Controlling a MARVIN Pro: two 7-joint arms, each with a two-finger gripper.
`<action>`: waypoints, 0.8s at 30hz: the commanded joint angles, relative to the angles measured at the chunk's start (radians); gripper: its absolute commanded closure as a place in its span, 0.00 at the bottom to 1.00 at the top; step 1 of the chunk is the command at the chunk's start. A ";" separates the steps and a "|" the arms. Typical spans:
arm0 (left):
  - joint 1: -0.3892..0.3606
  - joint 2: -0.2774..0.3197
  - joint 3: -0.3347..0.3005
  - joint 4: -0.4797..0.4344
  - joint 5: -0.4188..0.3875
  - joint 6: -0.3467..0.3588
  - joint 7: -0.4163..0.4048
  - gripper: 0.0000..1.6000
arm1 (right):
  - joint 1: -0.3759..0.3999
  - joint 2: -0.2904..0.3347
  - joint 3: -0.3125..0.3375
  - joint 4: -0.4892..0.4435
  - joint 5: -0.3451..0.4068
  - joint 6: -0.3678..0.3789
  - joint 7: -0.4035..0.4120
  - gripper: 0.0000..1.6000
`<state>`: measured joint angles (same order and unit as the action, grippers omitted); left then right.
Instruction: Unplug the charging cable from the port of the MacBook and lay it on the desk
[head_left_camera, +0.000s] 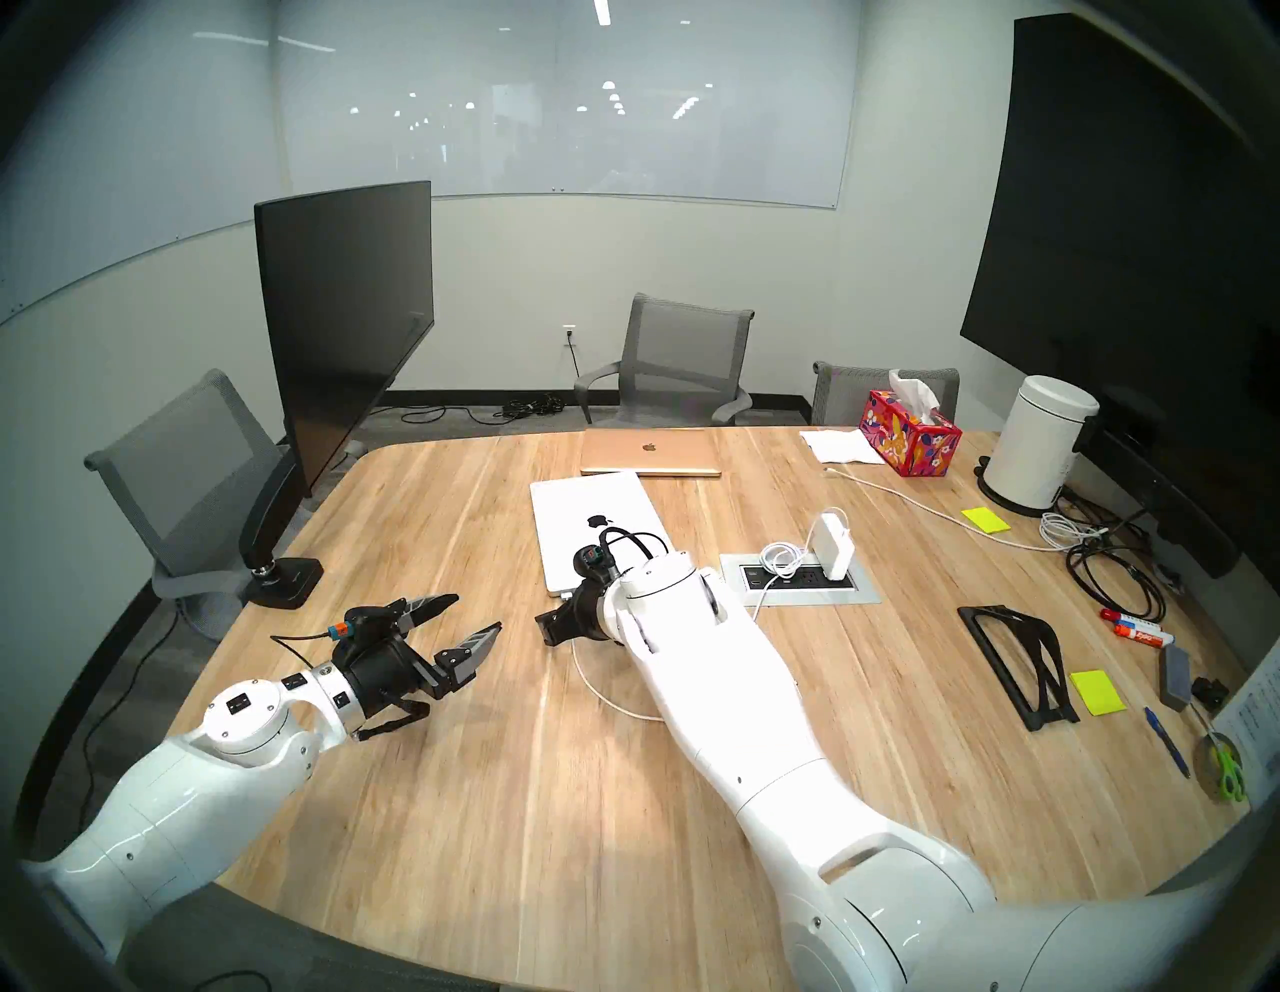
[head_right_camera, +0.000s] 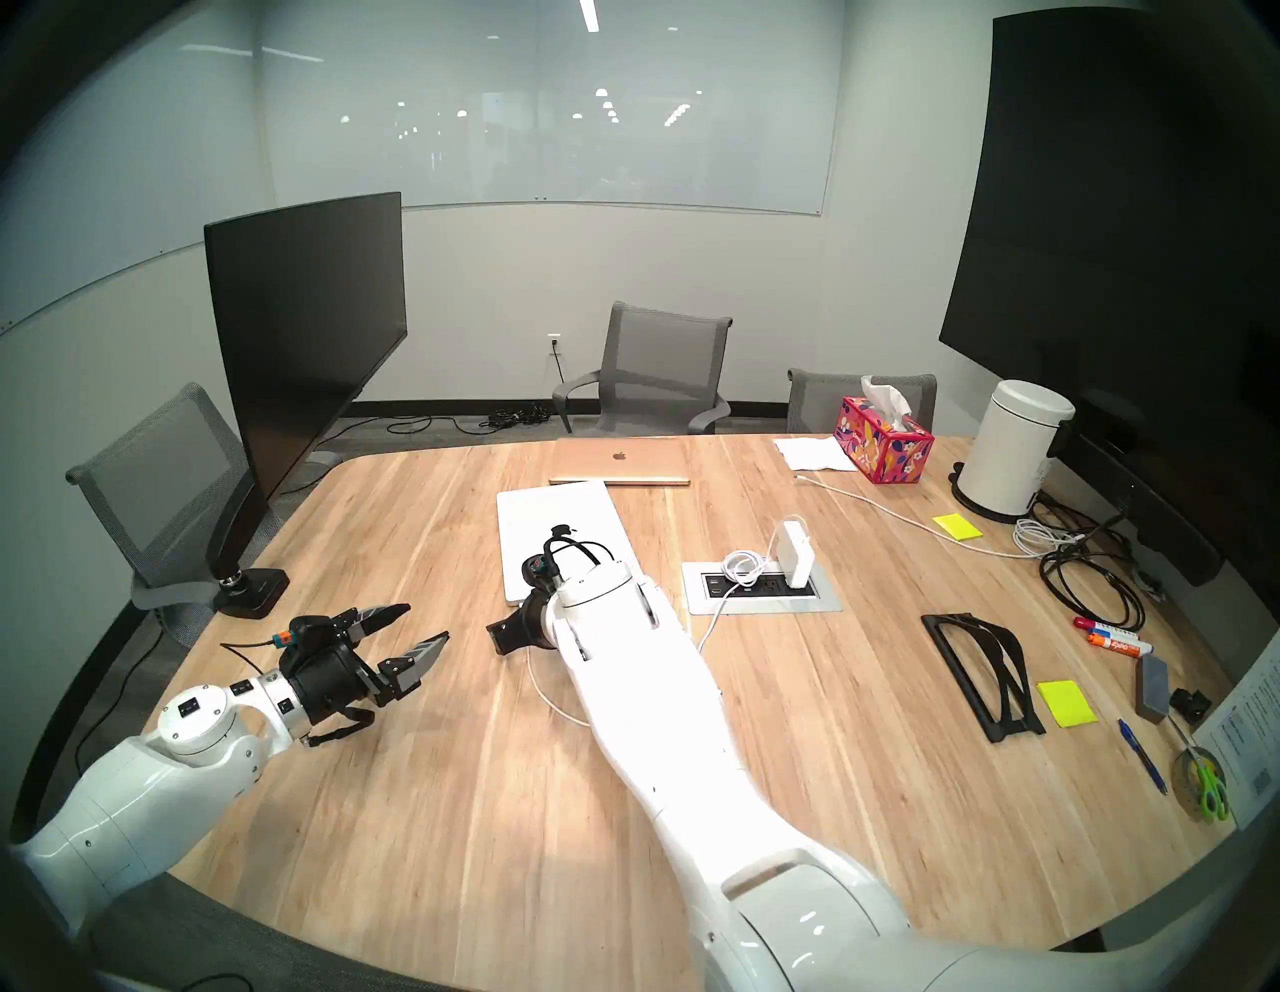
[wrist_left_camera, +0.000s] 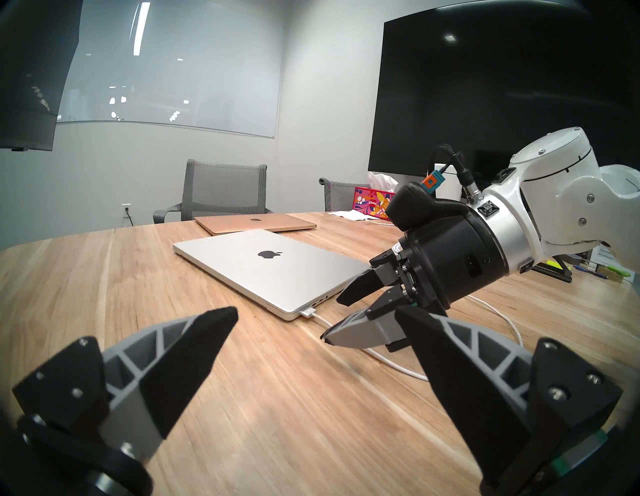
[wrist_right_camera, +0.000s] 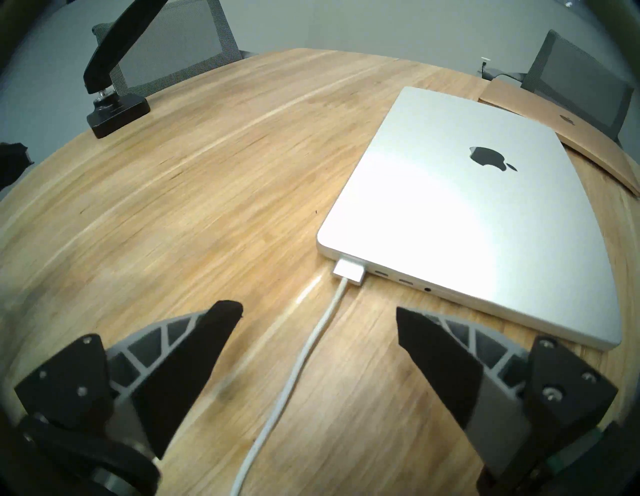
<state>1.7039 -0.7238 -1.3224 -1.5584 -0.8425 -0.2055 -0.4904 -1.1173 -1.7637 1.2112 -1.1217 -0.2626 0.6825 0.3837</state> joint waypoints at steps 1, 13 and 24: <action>-0.004 -0.002 -0.006 -0.011 -0.001 -0.009 0.001 0.00 | 0.015 -0.021 -0.009 0.008 -0.007 -0.023 -0.021 0.00; -0.004 -0.001 -0.006 -0.011 -0.001 -0.009 0.001 0.00 | 0.026 -0.038 -0.015 0.048 -0.020 -0.033 -0.049 0.13; -0.004 -0.001 -0.005 -0.011 -0.001 -0.009 0.001 0.00 | 0.032 -0.045 -0.015 0.062 -0.022 -0.036 -0.059 0.62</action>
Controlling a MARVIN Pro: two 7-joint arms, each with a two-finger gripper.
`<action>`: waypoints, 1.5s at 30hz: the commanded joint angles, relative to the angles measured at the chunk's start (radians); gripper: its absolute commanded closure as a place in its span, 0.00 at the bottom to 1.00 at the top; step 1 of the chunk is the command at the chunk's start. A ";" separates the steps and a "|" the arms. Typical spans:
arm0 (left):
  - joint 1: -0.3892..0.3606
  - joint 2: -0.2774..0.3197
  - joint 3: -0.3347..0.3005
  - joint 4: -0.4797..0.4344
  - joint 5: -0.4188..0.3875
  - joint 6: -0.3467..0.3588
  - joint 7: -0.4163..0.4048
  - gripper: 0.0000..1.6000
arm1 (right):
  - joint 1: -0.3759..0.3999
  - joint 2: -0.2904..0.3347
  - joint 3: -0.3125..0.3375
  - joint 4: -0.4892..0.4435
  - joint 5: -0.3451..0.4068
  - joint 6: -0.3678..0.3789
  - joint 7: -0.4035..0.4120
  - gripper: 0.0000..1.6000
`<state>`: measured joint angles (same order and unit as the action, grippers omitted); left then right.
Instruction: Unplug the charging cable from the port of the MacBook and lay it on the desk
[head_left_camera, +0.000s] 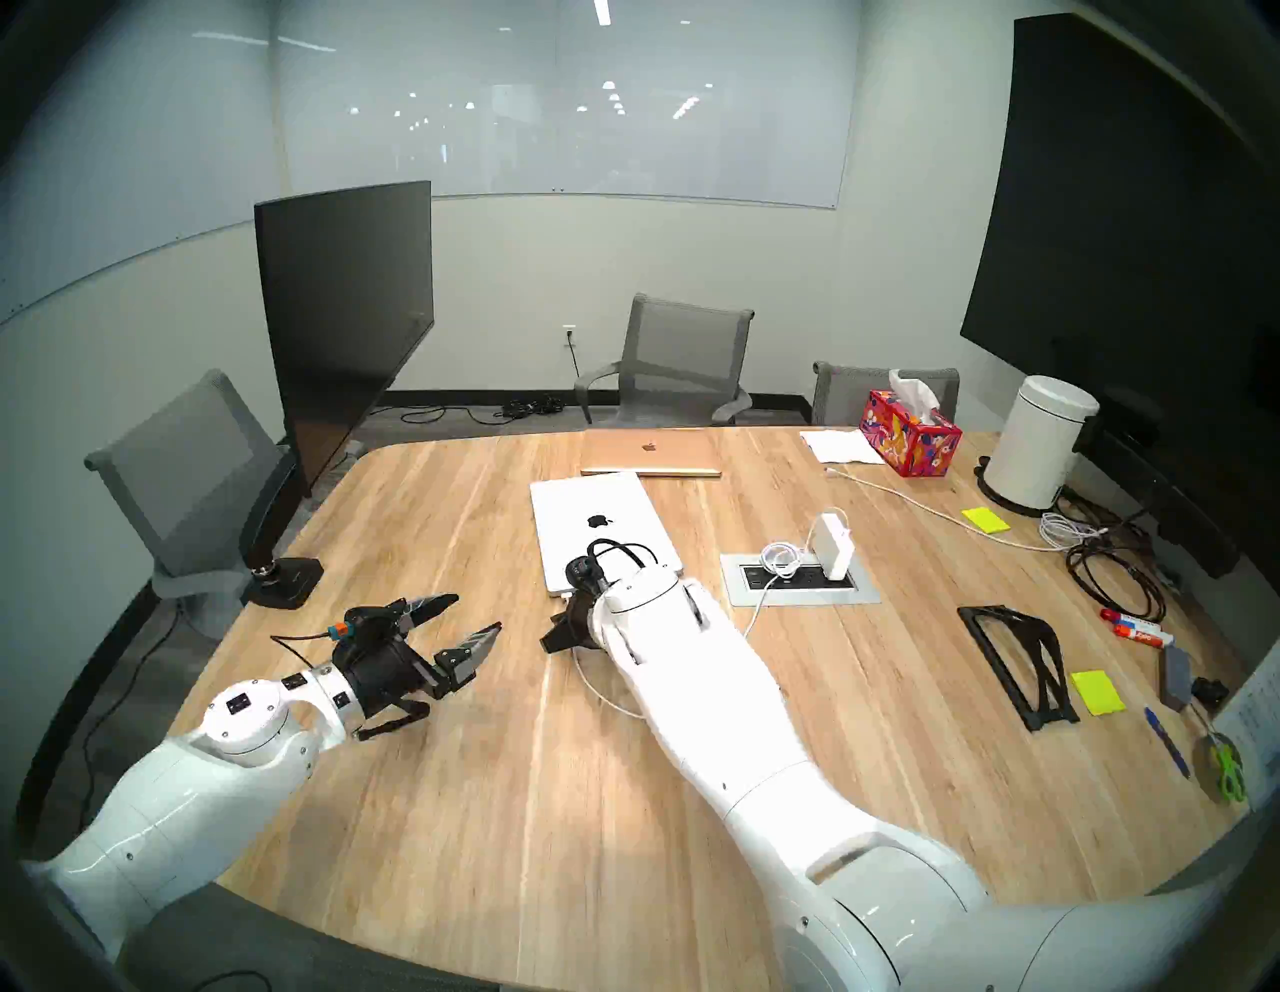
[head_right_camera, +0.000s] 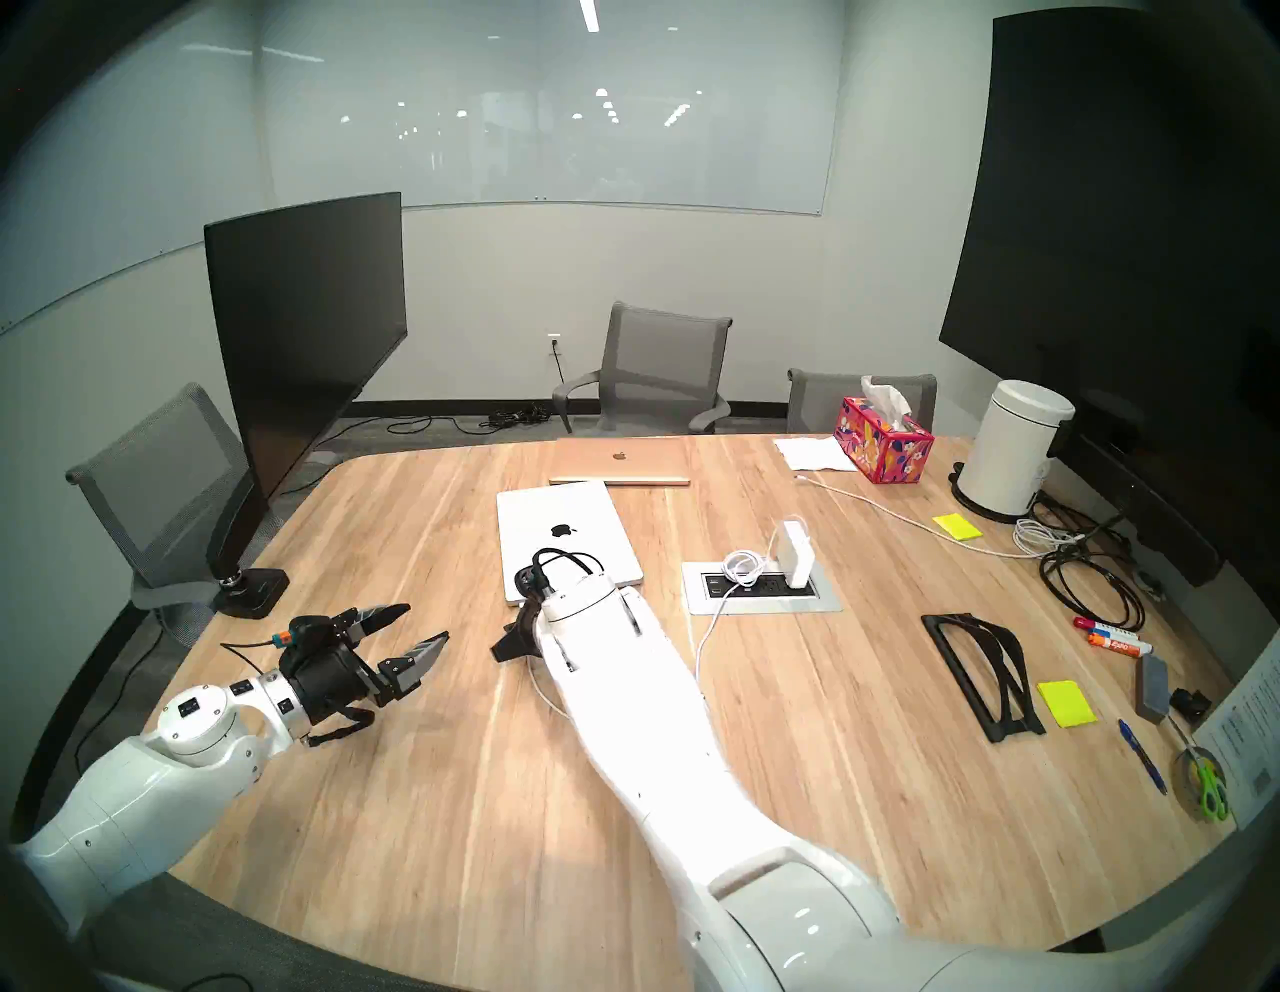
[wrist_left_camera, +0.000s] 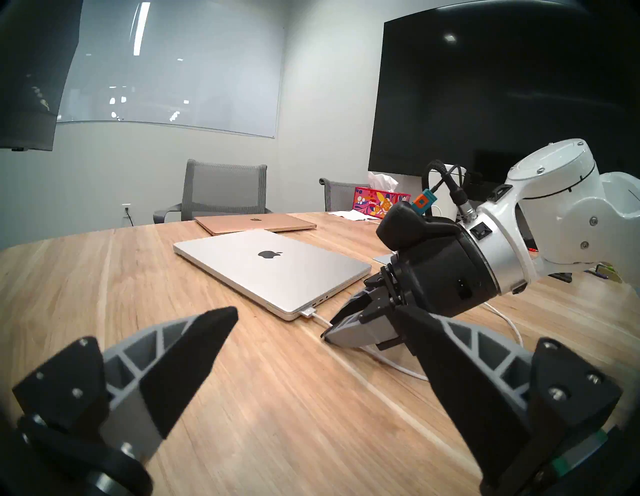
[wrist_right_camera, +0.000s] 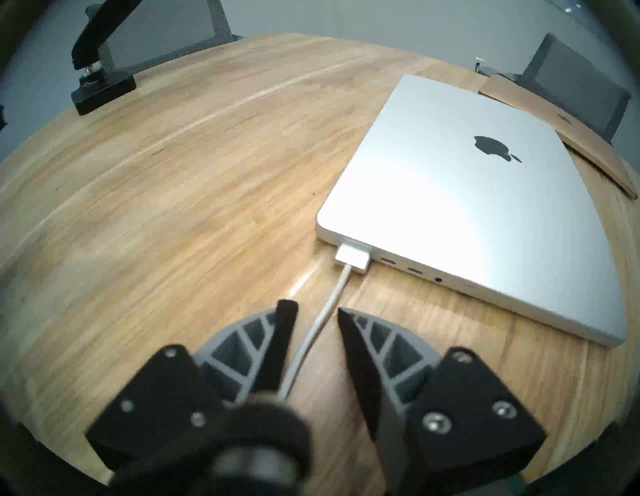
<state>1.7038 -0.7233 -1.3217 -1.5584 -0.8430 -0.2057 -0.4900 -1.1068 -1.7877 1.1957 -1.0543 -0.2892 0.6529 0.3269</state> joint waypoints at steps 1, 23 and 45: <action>-0.004 -0.002 -0.006 -0.011 -0.001 -0.009 0.001 0.00 | 0.022 -0.021 0.001 -0.005 0.005 -0.007 -0.003 0.62; -0.005 -0.001 -0.005 -0.011 -0.001 -0.009 0.001 0.00 | -0.026 0.014 -0.020 -0.115 0.021 0.002 0.017 1.00; -0.005 -0.001 -0.005 -0.011 -0.002 -0.010 0.001 0.00 | -0.084 0.080 0.003 -0.251 0.021 0.057 0.058 1.00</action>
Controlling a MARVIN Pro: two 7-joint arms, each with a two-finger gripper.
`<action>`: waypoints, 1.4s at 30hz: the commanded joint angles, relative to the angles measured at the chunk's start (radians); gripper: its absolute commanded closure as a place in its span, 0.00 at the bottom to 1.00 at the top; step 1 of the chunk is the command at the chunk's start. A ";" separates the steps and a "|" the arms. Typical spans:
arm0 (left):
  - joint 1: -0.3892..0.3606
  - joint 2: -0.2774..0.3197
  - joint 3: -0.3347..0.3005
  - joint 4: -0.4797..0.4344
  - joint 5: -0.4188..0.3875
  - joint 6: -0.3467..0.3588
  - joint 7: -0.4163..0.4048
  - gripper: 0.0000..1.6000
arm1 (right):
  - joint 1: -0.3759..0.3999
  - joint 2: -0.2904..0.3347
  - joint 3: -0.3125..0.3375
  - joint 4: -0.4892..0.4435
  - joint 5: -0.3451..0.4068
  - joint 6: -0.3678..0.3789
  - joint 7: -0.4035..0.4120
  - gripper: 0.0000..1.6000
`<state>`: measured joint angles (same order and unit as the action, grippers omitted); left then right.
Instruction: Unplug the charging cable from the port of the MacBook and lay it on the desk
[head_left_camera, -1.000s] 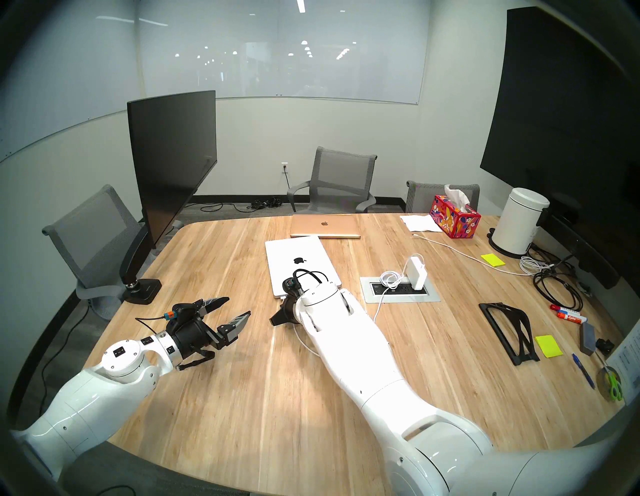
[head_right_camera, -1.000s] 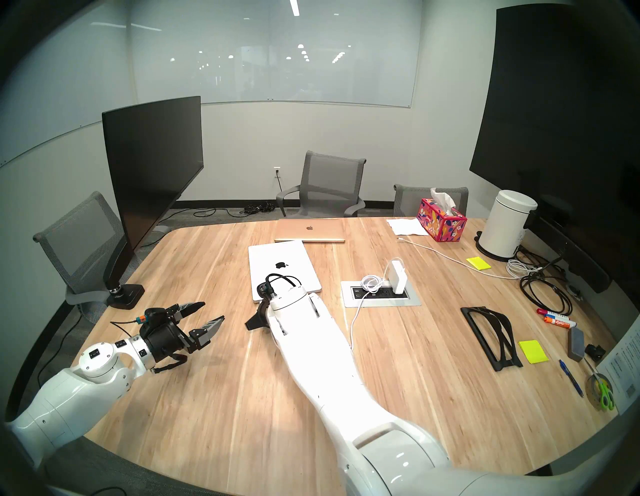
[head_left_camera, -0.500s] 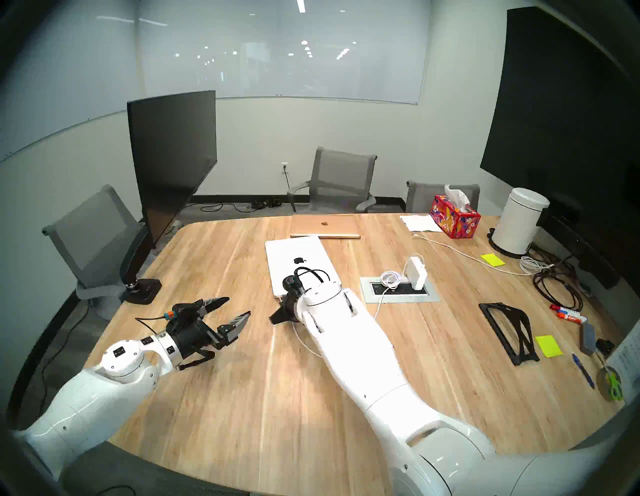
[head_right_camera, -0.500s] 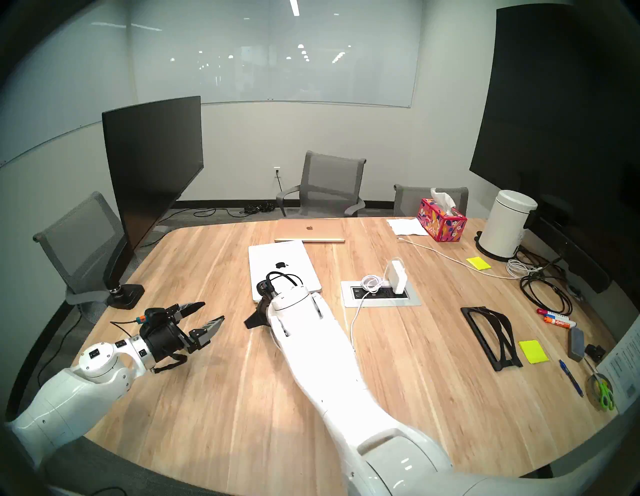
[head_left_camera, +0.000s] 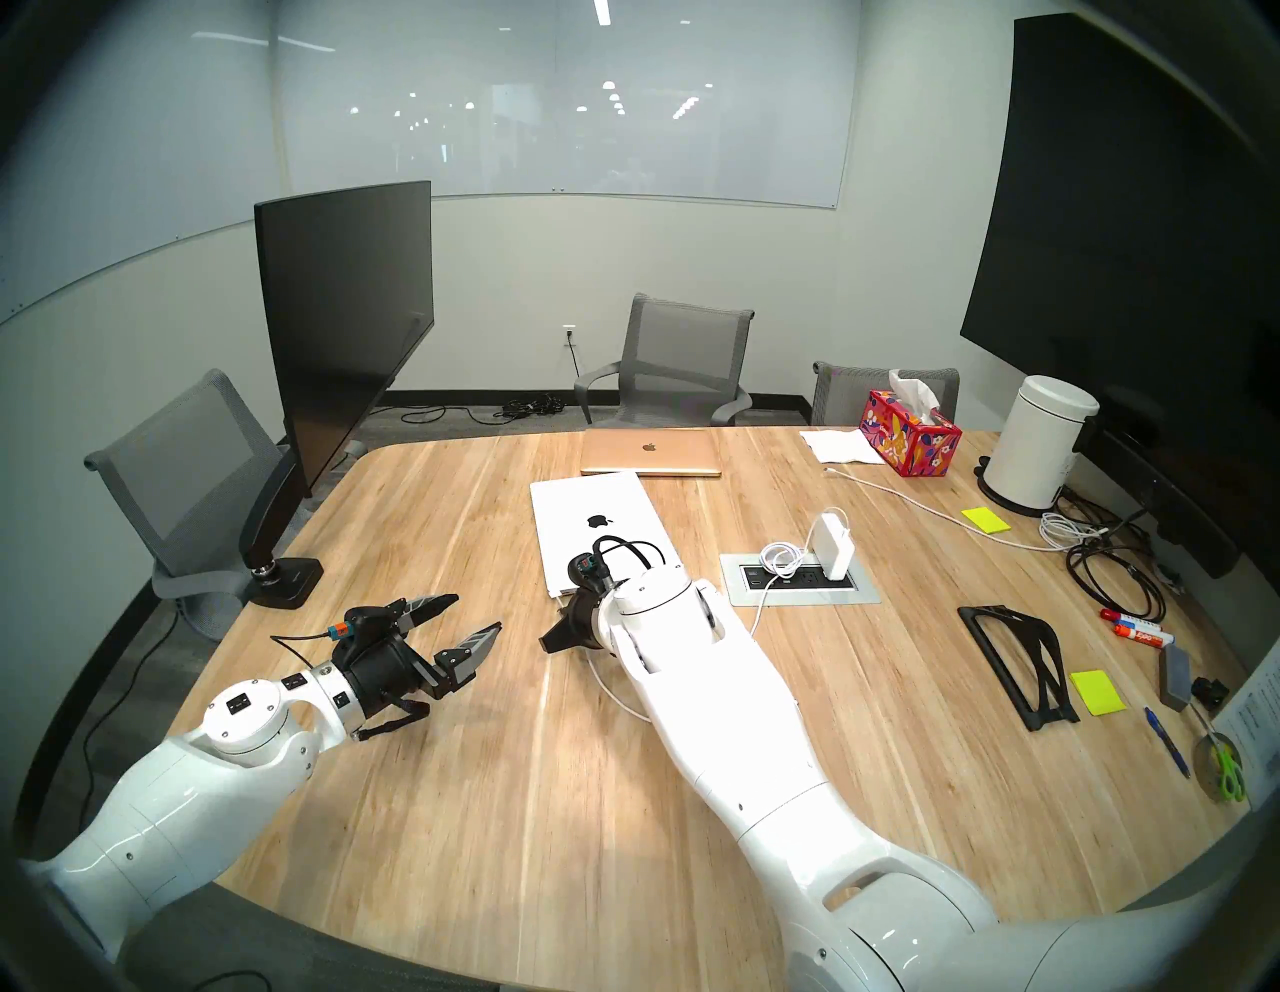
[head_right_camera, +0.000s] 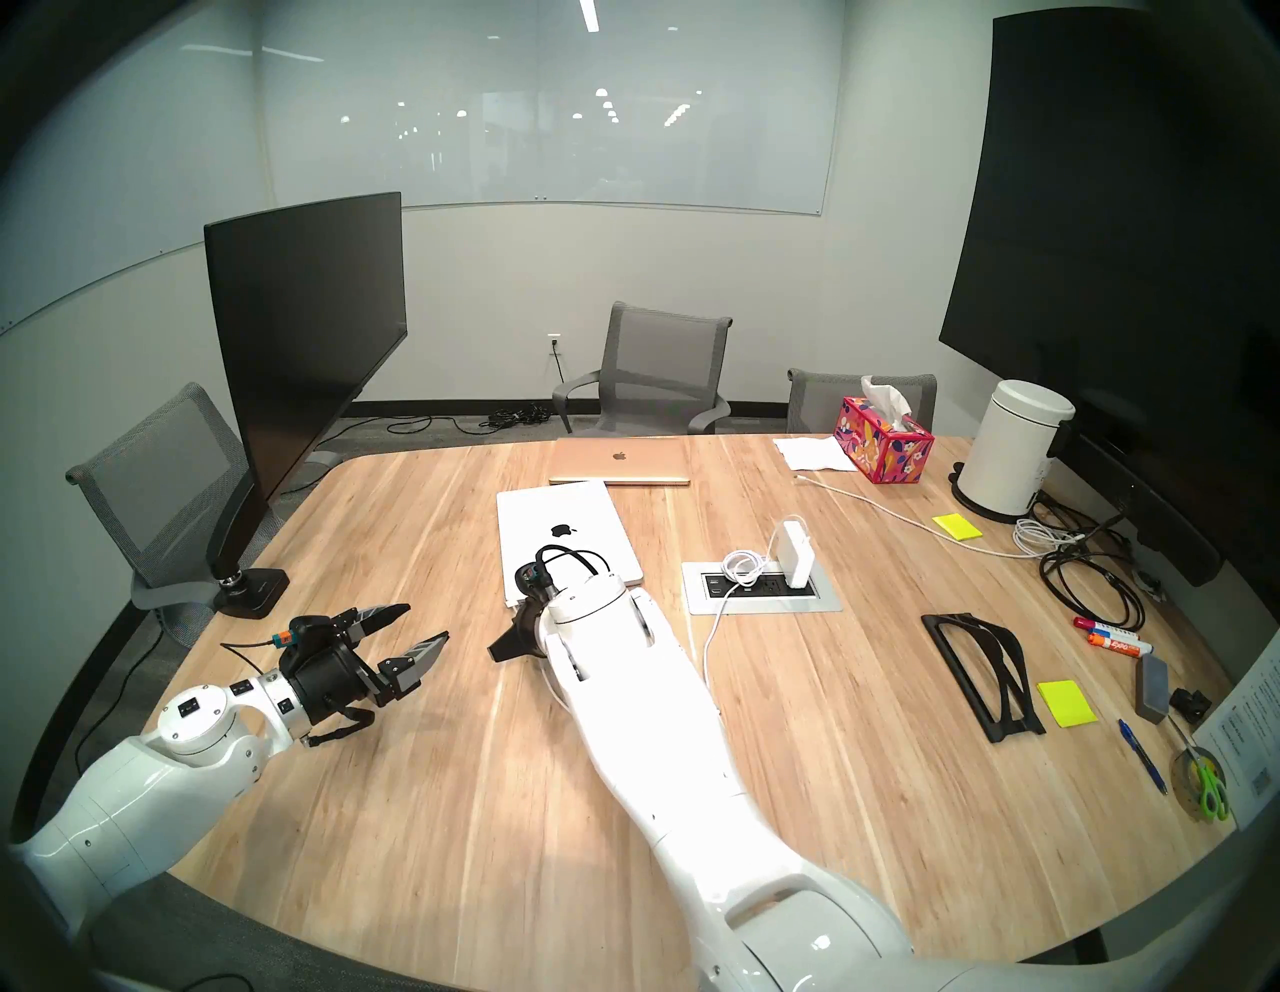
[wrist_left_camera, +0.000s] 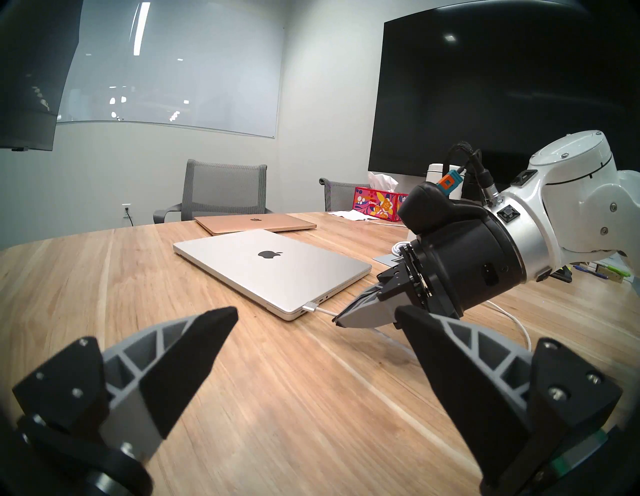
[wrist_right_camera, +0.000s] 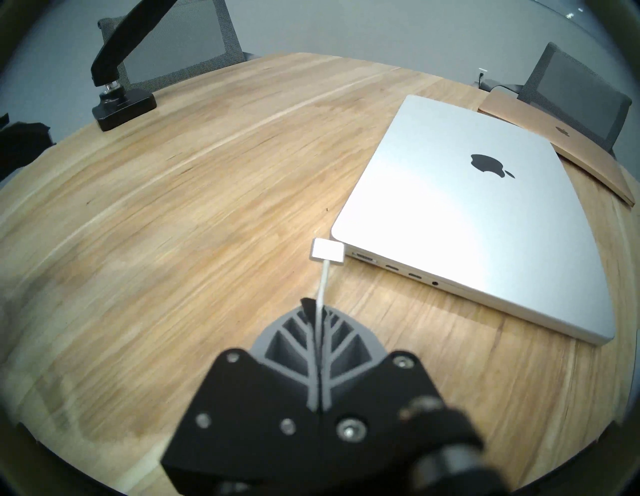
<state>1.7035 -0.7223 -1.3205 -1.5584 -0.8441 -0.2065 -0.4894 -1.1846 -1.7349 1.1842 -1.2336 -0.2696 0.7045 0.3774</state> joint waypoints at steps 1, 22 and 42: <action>-0.004 -0.001 -0.006 -0.011 0.000 -0.009 0.001 0.00 | -0.010 0.033 0.020 -0.079 0.002 0.008 0.009 1.00; -0.005 -0.001 -0.005 -0.011 -0.001 -0.009 0.001 0.00 | -0.074 0.120 0.091 -0.213 0.008 0.053 0.055 1.00; -0.005 -0.001 -0.005 -0.011 -0.001 -0.010 0.001 0.00 | -0.097 0.181 0.176 -0.248 0.012 0.051 0.076 1.00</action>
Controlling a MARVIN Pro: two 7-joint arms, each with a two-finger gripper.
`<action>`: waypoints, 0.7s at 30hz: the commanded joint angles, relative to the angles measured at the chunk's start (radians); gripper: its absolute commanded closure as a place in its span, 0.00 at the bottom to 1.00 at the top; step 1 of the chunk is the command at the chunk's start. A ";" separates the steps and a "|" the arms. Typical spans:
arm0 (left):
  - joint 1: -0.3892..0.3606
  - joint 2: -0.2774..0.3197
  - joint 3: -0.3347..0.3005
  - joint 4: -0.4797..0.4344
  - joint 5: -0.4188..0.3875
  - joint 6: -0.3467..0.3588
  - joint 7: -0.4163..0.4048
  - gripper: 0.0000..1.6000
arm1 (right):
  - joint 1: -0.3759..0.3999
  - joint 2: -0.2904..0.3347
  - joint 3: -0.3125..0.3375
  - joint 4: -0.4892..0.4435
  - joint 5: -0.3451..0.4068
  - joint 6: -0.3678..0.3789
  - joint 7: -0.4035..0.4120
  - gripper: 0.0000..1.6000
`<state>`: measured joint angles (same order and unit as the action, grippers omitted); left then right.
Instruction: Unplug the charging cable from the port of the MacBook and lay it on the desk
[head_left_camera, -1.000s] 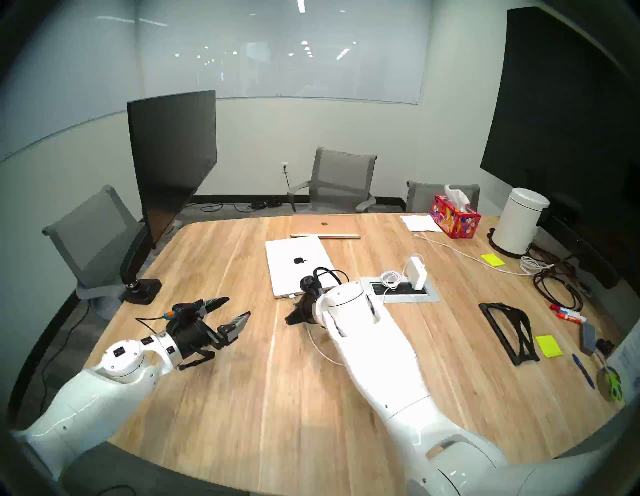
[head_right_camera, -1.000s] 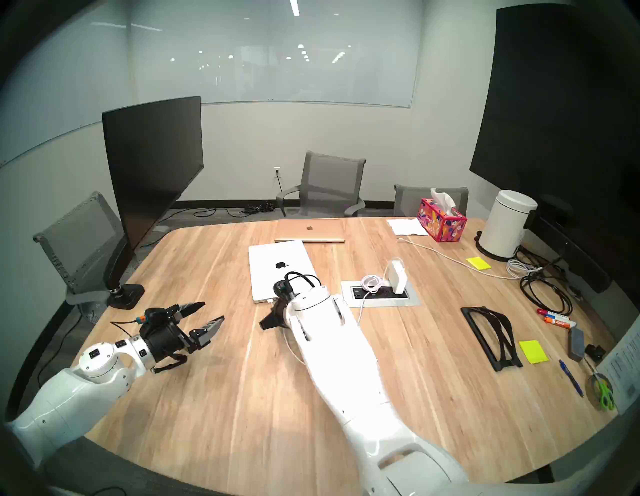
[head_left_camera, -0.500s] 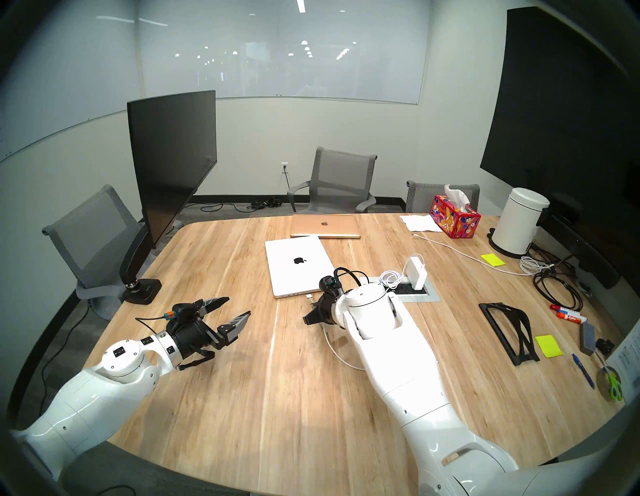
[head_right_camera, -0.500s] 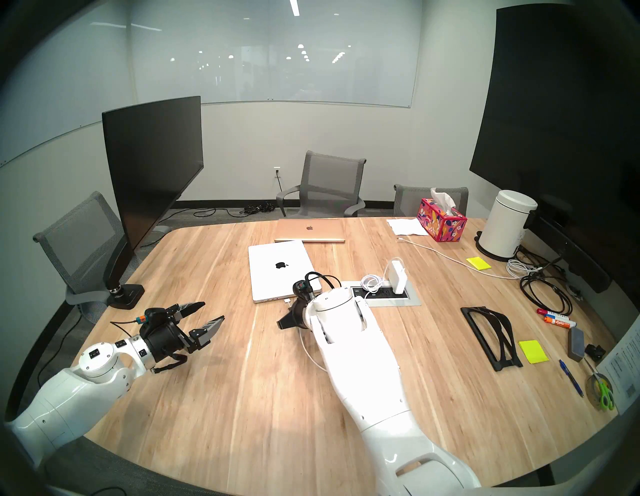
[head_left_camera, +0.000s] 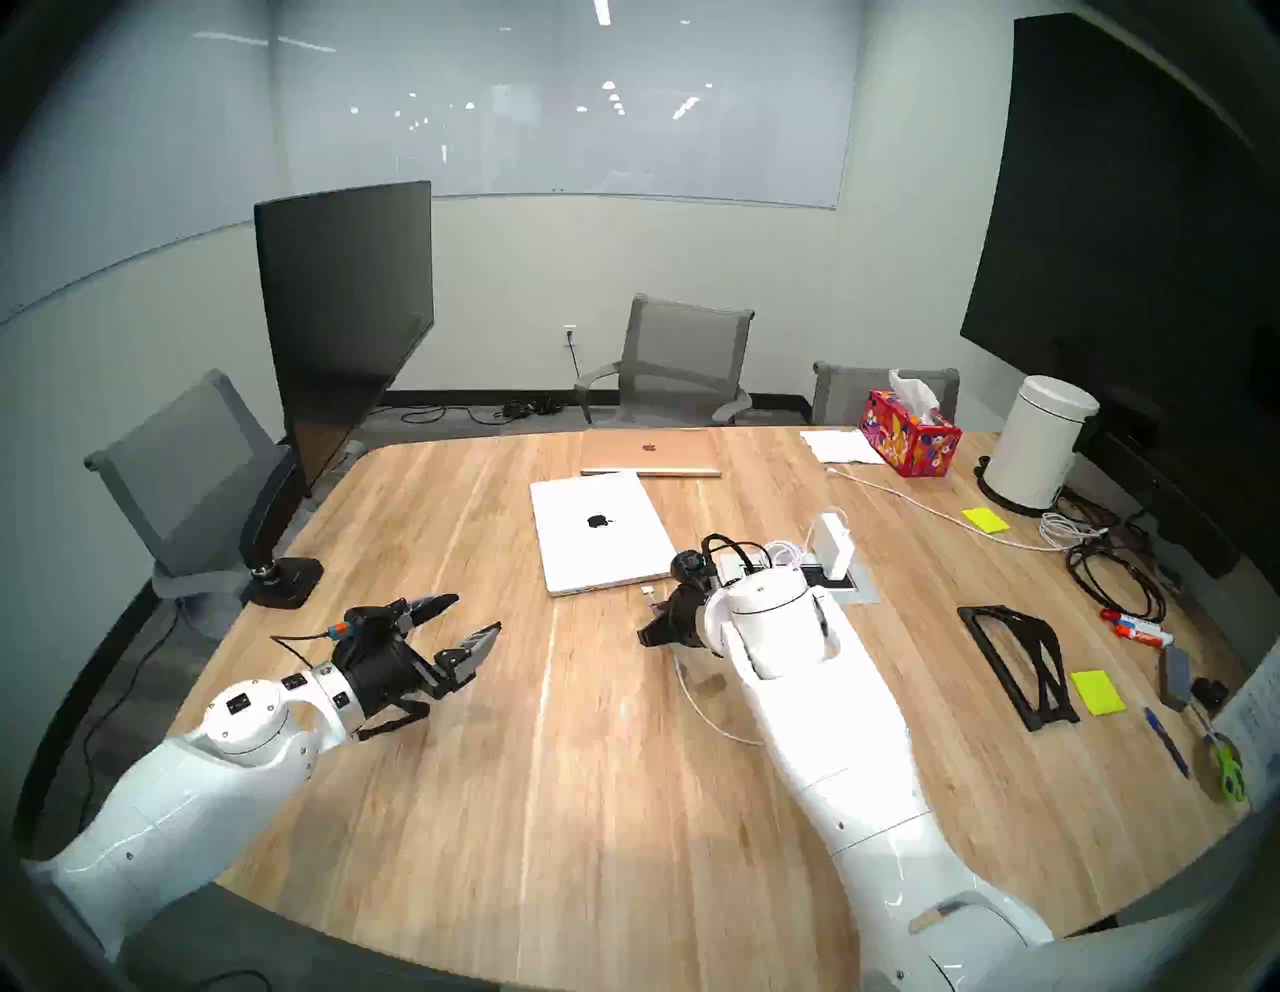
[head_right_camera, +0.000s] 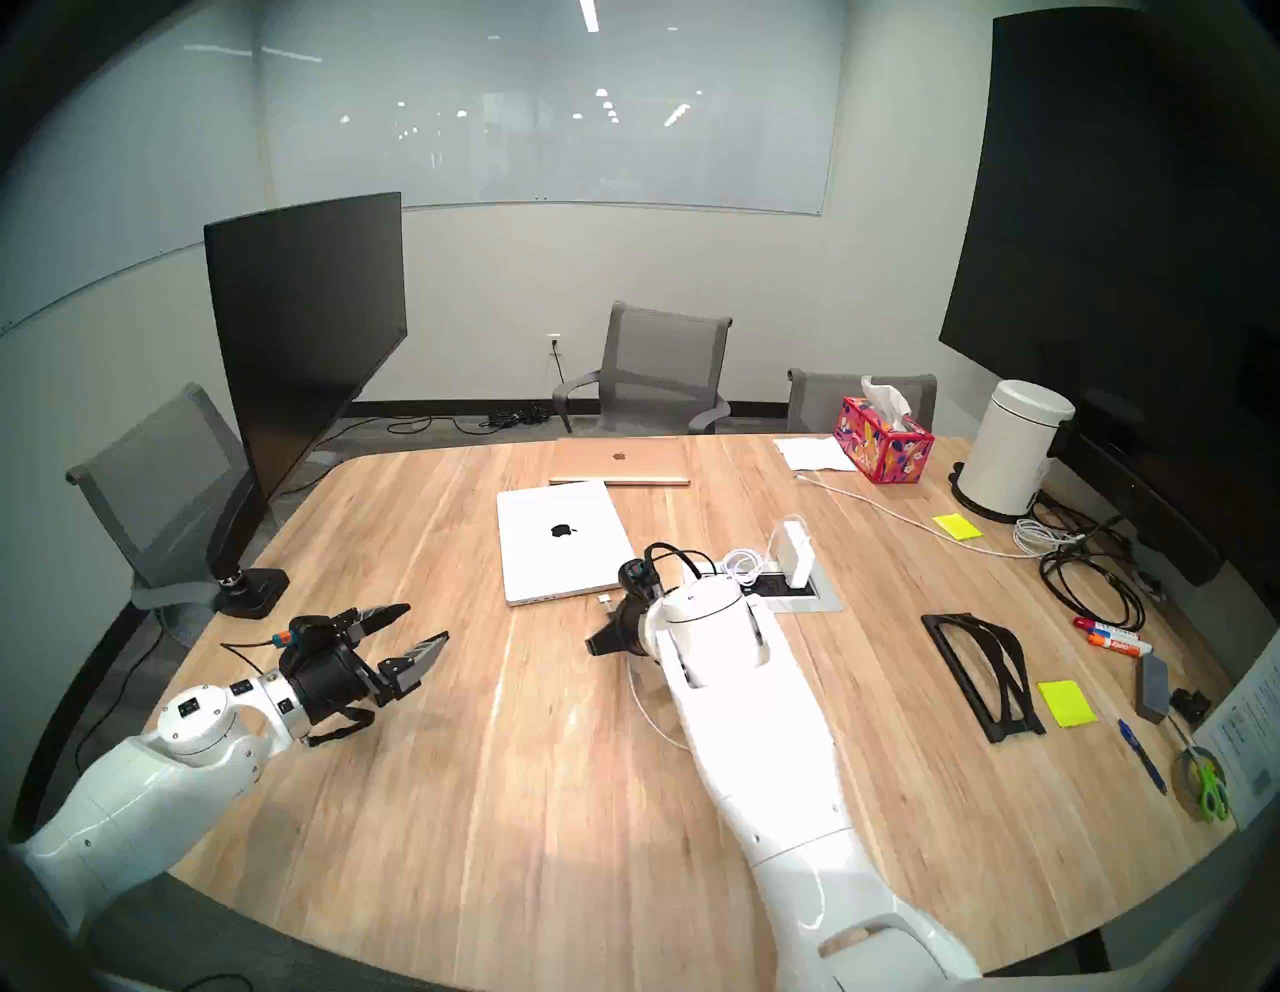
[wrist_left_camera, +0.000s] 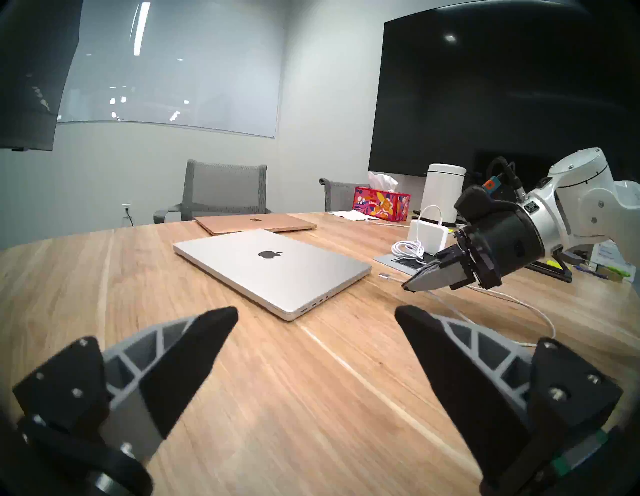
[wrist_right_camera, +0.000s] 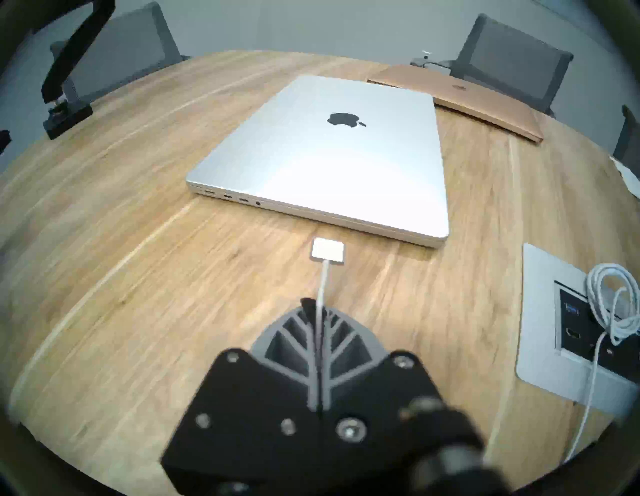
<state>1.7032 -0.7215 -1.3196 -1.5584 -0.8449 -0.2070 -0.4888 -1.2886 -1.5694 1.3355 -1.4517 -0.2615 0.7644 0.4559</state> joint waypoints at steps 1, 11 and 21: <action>-0.004 -0.001 -0.006 -0.011 0.000 -0.009 0.001 0.00 | 0.007 0.019 0.029 -0.029 0.005 -0.010 -0.001 1.00; -0.004 -0.001 -0.006 -0.011 0.000 -0.010 0.001 0.00 | -0.004 0.024 0.044 -0.020 0.005 -0.016 0.006 1.00; -0.004 -0.001 -0.005 -0.011 -0.001 -0.010 0.001 0.00 | -0.005 0.026 0.046 -0.014 0.005 -0.015 0.021 0.97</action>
<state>1.7031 -0.7210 -1.3191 -1.5585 -0.8453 -0.2074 -0.4884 -1.3003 -1.5367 1.3849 -1.4506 -0.2583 0.7554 0.4768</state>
